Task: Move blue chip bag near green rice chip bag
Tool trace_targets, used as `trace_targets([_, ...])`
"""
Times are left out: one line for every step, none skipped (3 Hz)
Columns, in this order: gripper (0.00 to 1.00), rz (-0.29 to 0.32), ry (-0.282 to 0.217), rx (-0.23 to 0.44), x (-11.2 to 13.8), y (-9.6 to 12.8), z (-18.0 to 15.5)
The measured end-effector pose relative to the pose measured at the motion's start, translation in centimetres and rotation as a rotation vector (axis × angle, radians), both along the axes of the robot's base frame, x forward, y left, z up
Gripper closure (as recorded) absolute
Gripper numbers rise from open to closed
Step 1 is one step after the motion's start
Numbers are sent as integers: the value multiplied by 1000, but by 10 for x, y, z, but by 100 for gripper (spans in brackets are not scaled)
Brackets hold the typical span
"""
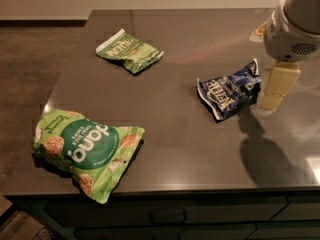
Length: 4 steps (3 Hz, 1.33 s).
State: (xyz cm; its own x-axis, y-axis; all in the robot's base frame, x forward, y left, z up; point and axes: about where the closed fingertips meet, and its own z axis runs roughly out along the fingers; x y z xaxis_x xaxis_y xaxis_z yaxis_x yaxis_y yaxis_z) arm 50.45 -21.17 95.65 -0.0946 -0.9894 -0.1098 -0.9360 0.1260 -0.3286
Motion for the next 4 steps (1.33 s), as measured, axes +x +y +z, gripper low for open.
trace_targets([0, 33, 8, -17, 38, -7, -15])
trace_targets([0, 50, 51, -26, 72, -20, -32])
trace_targets([0, 51, 110, -29, 92, -32, -52])
trace_targets([0, 42, 159, -29, 104, -42, -72])
